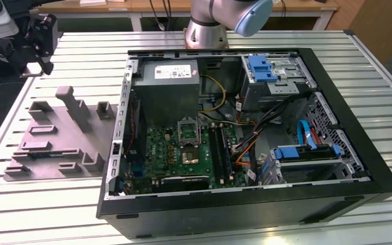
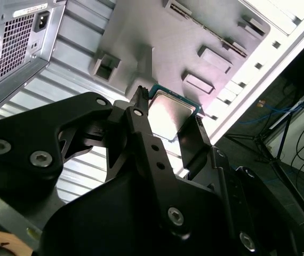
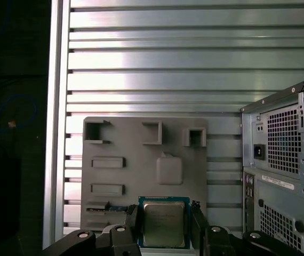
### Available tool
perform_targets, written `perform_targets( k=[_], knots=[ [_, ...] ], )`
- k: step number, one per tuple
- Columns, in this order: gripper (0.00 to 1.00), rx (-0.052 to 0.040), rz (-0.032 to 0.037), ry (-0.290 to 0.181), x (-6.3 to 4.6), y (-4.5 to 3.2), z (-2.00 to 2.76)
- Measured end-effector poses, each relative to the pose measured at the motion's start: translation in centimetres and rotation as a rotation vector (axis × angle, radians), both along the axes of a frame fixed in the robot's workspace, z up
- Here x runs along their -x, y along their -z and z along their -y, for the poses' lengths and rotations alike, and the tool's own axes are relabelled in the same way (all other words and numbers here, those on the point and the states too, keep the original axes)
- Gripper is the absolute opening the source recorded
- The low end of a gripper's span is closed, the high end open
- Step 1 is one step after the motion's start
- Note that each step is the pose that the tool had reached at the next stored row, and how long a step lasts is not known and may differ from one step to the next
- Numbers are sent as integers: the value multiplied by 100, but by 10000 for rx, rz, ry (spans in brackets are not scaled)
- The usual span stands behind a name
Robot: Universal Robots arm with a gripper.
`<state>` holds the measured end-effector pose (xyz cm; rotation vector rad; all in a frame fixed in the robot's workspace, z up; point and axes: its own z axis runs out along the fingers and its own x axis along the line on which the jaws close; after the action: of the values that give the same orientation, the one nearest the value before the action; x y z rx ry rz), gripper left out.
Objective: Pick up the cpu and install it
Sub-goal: 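Pick up the cpu and move it towards the insertion slot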
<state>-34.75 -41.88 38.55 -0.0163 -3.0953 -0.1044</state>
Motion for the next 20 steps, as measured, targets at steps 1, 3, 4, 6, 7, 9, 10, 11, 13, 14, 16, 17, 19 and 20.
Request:
perform_targets(
  k=[1,3,4,6,7,9,10,11,13,14,16,17,19,20],
  knots=[
    [47,-1,0,0,-5,0,0],
    [47,0,-1,0,-15,0,0],
    [47,0,0,0,-21,0,0],
    [47,0,0,0,-31,0,0],
    [47,0,0,0,-36,0,0],
    [47,0,-1,0,-45,0,0],
    [47,0,0,0,-50,0,0],
    [47,0,-1,0,-55,0,0],
    [47,0,0,0,-67,0,0],
    [47,0,0,0,-72,0,0],
    [47,0,0,1,-81,0,0],
    [47,0,-1,0,-86,0,0],
    [47,0,0,0,-96,0,0],
    [47,0,0,1,-100,0,0]
  ],
)
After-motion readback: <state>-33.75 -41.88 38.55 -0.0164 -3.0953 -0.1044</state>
